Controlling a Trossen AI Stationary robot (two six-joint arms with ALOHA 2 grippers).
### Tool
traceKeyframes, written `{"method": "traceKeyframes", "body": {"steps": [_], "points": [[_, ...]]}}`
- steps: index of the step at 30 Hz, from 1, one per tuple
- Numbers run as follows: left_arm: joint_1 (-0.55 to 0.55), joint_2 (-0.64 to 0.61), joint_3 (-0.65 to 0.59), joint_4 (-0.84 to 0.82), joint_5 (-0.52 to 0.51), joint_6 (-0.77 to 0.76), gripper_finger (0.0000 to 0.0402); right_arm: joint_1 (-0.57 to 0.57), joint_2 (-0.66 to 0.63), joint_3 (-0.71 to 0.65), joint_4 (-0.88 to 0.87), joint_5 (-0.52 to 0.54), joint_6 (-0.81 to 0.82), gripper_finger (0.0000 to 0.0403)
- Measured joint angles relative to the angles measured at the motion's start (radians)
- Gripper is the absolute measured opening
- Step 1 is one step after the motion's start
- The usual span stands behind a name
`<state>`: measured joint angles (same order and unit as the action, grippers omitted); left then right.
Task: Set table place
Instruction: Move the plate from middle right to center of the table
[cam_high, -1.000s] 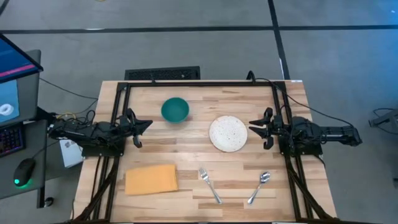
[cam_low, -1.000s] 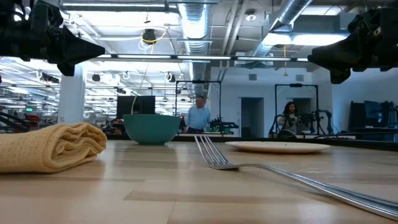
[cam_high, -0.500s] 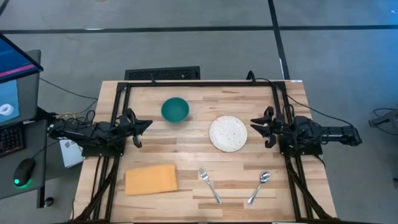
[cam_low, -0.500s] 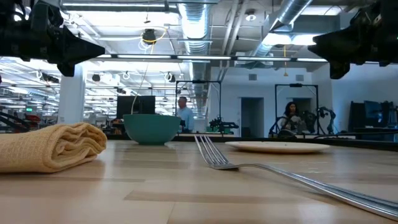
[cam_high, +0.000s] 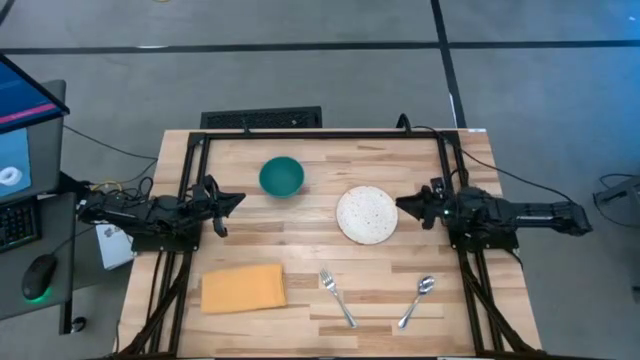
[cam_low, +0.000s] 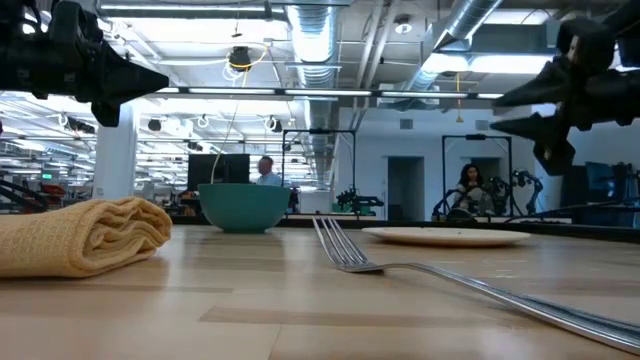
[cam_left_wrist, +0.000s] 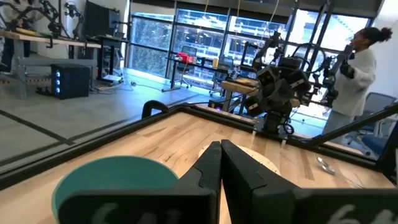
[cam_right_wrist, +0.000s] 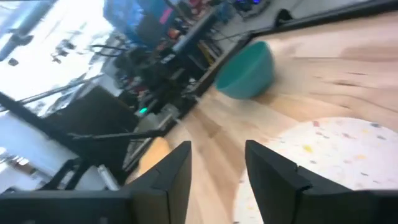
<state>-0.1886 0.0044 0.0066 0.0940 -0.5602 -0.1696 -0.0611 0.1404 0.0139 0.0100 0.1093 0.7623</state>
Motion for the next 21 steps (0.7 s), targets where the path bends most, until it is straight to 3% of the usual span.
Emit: {"method": "traceKeyframes", "body": {"steps": [8,13,21], "points": [[0.0,0.0,0.0,-0.001,0.0,0.0,0.0,-0.08,0.089,0.0,-0.002,-0.012,0.127,0.0237],[0.0,0.0,0.0,-0.001,0.0,0.0,0.0,-0.099,0.112,0.036,-0.009,-0.03,0.161,0.0244],[0.0,0.0,0.0,-0.001,0.0,0.0,0.0,-0.099,0.121,0.102,0.171,-0.03,-0.158,0.0244]]}}
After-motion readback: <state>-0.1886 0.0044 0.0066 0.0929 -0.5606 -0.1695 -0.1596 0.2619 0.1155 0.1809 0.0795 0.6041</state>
